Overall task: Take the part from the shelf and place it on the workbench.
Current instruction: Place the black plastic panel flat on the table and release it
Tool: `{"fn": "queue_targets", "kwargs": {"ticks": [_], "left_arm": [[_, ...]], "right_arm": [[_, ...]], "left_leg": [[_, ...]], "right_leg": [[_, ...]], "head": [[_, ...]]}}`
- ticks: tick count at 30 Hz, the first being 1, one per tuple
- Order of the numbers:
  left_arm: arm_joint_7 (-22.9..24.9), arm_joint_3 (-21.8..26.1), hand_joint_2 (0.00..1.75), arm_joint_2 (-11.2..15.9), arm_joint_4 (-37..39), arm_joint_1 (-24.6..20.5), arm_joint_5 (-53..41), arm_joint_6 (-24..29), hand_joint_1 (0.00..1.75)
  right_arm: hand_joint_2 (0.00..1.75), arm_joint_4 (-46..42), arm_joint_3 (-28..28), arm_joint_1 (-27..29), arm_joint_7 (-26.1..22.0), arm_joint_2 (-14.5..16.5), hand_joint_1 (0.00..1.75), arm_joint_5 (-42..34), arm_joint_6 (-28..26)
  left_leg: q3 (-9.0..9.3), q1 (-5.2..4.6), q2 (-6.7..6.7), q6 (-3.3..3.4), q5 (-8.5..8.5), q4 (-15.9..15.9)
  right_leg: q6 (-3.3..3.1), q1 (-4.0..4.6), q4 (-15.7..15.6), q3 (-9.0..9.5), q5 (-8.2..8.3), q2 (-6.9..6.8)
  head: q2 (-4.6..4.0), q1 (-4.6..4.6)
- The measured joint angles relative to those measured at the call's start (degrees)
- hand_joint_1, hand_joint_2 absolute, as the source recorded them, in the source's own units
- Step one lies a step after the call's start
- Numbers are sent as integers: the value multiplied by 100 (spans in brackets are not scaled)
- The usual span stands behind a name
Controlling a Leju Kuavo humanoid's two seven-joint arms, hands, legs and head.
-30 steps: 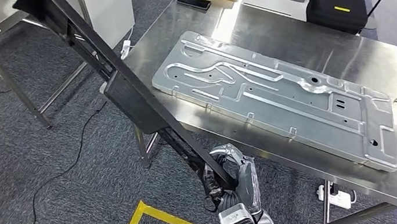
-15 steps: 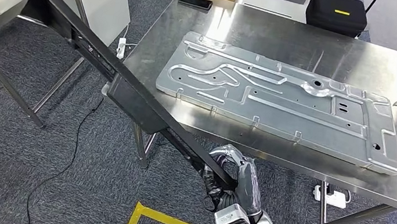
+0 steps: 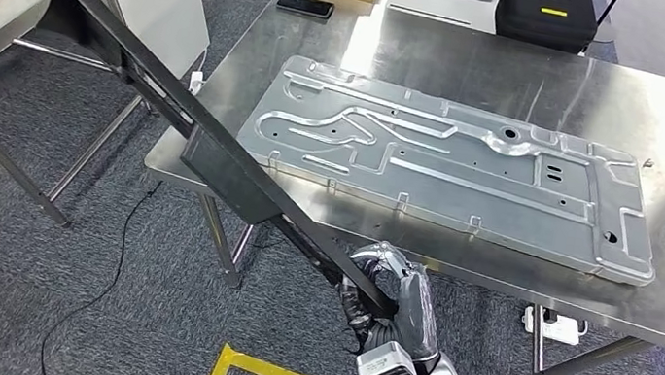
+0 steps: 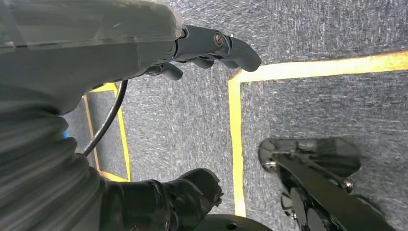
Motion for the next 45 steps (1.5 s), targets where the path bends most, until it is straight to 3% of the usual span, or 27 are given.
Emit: {"fn": "queue_targets", "kwargs": {"ticks": [2,4,8,10,12,13,14,16,18,19,21,23,25,27,28,29,30,32,33,35,38,40,43,44,45], "left_arm": [[0,9,175,2,0,-1,0,1,0],[-1,17,175,3,0,-12,0,1,0],[-2,27,175,-5,0,-16,0,-1,0],[-3,29,175,-11,0,-20,0,-1,0],[-4,31,175,-11,0,-21,0,1,0],[-4,32,175,-11,0,-21,0,1,0],[-4,33,175,-11,0,-20,0,0,0],[-5,34,175,-11,0,-20,-1,-1,0],[-8,36,175,-13,0,-22,-3,-5,0],[-11,36,175,-13,0,-23,-4,-7,0],[-19,37,175,-13,0,-27,-5,-10,0],[-27,37,175,-13,0,-32,-7,-13,0],[-38,37,175,-14,0,-35,-9,-14,0],[-45,37,175,-15,0,-32,-9,-15,0],[-47,37,175,-15,0,-25,-9,-15,0],[-48,37,175,-15,0,-14,-9,-14,0],[-48,37,175,-15,0,-4,-9,-14,0],[-48,38,175,-13,0,6,-10,-11,0],[-48,39,175,-11,0,2,-10,-10,0],[-48,39,175,-8,0,-8,-10,-8,0],[-44,39,175,-14,0,-6,-9,-8,0],[-42,39,175,-19,0,-4,-10,-8,0],[-42,39,175,-20,0,-16,-11,-8,0],[-41,40,175,-20,0,-15,-11,-8,0],[-40,40,175,-20,0,-13,-11,-8,0]], "right_arm": [[175,2,6,-2,-1,-1,173,1,-7],[175,3,8,-4,-1,-1,173,9,-13],[175,2,11,-10,1,-5,173,21,-19],[175,2,11,-18,1,-11,173,21,-22],[175,5,13,-18,1,-21,173,21,-24],[175,9,13,-15,2,-27,173,22,-24],[175,13,13,-13,2,-32,173,22,-25],[175,18,13,-16,2,-37,173,23,-26],[175,19,16,-26,2,-38,173,25,-28],[175,19,19,-29,1,-39,173,26,-29],[175,18,28,-32,2,-45,173,31,-32],[175,14,36,-33,5,-53,173,38,-36],[175,7,52,-40,6,-55,173,45,-38],[175,5,71,-41,7,-57,173,52,-40],[175,7,78,-38,8,-60,173,58,-41],[175,8,82,-35,9,-64,173,64,-41],[175,9,86,-33,11,-68,173,69,-41],[175,10,91,-32,14,-72,173,75,-41],[175,9,93,-35,15,-73,173,77,-42],[175,7,96,-38,15,-74,173,83,-42],[175,0,104,-38,16,-77,173,90,-42],[175,-7,105,-46,17,-81,173,94,-46],[175,4,107,-40,25,-91,173,96,-52],[175,13,108,-36,32,-97,173,96,-52],[175,20,109,-35,42,-105,173,97,-52]], "left_leg": [[325,-11,-10,36,367,-765],[482,-30,-23,86,467,-1140],[509,-11,-15,209,498,-1213],[528,7,-6,260,515,-1249],[528,8,-1,277,508,-1251],[533,10,1,277,501,-1250],[544,13,1,271,493,-1250],[588,25,-3,239,468,-1250],[623,20,-6,183,437,-1250],[631,14,-6,148,425,-1254],[650,8,-1,66,418,-1285],[664,18,3,1,365,-1251],[483,23,-1,-21,128,-831],[73,17,-5,-27,-199,-54],[-110,15,-6,-28,-268,245],[-211,14,-6,-23,-223,361],[-194,11,-6,-8,-57,242],[103,-5,-11,55,408,-485],[261,-21,-14,88,544,-845],[401,-54,-18,136,575,-1158],[445,-33,-13,190,569,-1240],[498,7,-5,246,568,-1298],[545,9,-4,284,518,-1308],[574,12,-5,277,494,-1308],[614,17,-7,263,466,-1307]], "right_leg": [[37,11,70,-3,-52,20],[84,29,122,-29,-82,28],[191,23,218,-69,-158,23],[269,-9,693,-290,-434,9],[333,-54,1427,-665,-740,-3],[356,-77,1650,-792,-774,-9],[370,-96,1663,-816,-695,-14],[370,-122,1057,-537,-288,-29],[332,-101,347,-186,-36,-41],[306,-82,162,-102,-11,-44],[241,-48,86,-77,-42,-32],[156,-70,21,-12,-34,-25],[74,-87,-42,65,-35,-30],[19,-50,-40,93,-66,-35],[0,-30,-31,100,-84,-30],[-10,-13,-20,112,-104,-21],[-13,1,-8,133,-129,-9],[4,22,15,195,-193,10],[24,36,34,212,-227,15],[72,46,50,209,-262,15],[148,45,71,198,-310,7],[226,29,428,26,-498,-3],[321,-50,1494,-601,-859,-13],[342,-74,1641,-727,-821,-15],[356,-94,1572,-743,-666,-18]], "head": [[0,1],[0,2],[0,5],[0,10],[0,10],[0,10],[0,10],[0,11],[0,10],[0,9],[0,7],[0,3],[0,-9],[0,-17],[0,-17],[0,-17],[0,-16],[0,-15],[0,-14],[0,-13],[0,-12],[0,-3],[0,5],[0,4],[0,5]]}}
